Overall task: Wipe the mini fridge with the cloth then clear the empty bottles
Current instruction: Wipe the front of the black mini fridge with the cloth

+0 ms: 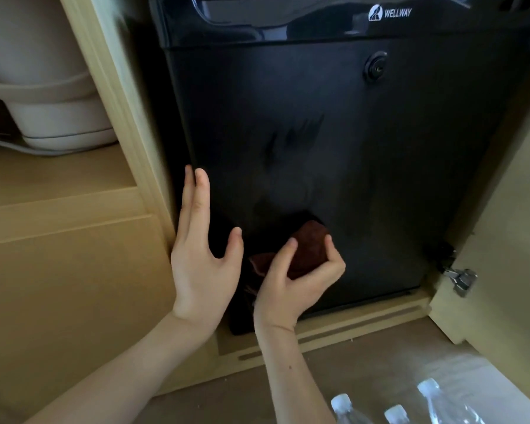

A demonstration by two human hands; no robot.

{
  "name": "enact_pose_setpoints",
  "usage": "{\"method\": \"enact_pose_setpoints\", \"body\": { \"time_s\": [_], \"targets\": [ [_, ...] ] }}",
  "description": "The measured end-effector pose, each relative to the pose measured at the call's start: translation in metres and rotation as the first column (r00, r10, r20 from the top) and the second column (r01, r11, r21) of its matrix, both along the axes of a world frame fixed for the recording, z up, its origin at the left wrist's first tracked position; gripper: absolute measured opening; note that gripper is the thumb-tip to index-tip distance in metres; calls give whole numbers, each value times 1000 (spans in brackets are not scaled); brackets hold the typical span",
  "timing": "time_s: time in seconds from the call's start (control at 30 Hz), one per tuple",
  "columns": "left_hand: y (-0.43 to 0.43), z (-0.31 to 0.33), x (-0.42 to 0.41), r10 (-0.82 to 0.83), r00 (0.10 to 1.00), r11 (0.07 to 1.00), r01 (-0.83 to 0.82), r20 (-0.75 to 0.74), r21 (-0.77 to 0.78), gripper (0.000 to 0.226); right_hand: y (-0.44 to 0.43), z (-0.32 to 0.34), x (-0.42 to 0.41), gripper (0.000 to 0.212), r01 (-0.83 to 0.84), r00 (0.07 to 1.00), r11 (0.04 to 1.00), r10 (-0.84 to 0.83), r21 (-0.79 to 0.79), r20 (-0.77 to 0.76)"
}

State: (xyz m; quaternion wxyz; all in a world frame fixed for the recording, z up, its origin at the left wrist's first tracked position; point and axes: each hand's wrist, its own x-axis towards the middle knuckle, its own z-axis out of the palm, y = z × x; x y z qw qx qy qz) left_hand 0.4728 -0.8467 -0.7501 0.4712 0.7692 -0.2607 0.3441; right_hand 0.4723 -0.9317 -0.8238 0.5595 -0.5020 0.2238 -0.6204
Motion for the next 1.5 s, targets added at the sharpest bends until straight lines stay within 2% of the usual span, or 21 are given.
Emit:
{"method": "enact_pose_setpoints", "body": {
  "time_s": [0.13,0.2,0.23,0.3,0.4,0.5,0.6,0.67,0.8,0.87,0.97,1.07,1.17,1.3,1.4,1.5],
  "targets": [
    [-1,-1,1,30,999,1000,-30,21,4,90,0,-27,-11,43,57,996,989,-47,134,-71],
    [-1,0,1,23,999,1000,-23,24,5,90,3,-28,-15,42,22,996,976,-2,219,-90],
    [-1,0,1,15,1000,1000,-15,23,5,89,5,-22,-15,43,-22,997,978,36,207,-63],
    [-1,1,0,-24,1000,1000,24,1,-12,88,9,5,-16,45,-87,996,993,86,74,11],
    [0,2,0,-142,989,982,136,-36,-132,85,13,25,-9,48,-61,998,979,61,-193,-6],
    [2,2,0,-181,982,968,169,-51,-187,83,19,-4,-8,48,-32,990,937,-18,-347,-140],
    [2,2,0,-168,984,973,156,-60,-173,83,33,-61,-23,61,-131,944,887,-25,-443,-328],
    [1,4,-2,-164,984,975,150,-74,-162,85,39,-76,-26,68,-181,929,905,28,-386,-368],
    [3,5,-4,-180,979,972,163,-91,-168,86,53,-49,-20,54,-166,968,939,98,-301,-230],
    [3,5,-5,-184,979,972,167,-91,-165,85,56,-38,-13,64,-164,976,940,110,-298,-190],
    [3,6,-5,-151,984,982,139,-91,-130,87,57,-44,-13,75,-167,970,922,90,-348,-227],
    [3,6,-5,-123,989,988,114,-86,-106,90,54,-64,-24,69,-203,955,924,114,-325,-274],
    [2,6,-5,-95,993,992,88,-74,-94,90,44,-63,-29,53,-246,947,929,169,-276,-272],
    [1,5,-4,-72,995,994,66,-65,-81,89,8,-53,-23,43,-140,974,952,83,-271,-212],
    [2,6,-4,-72,995,995,68,-63,-70,90,-27,-54,-20,44,35,982,997,-47,-70,-185],
    [3,9,-9,-81,994,996,77,-69,-49,88,-54,-57,-18,40,146,967,955,-82,258,-243]
  ]
}}
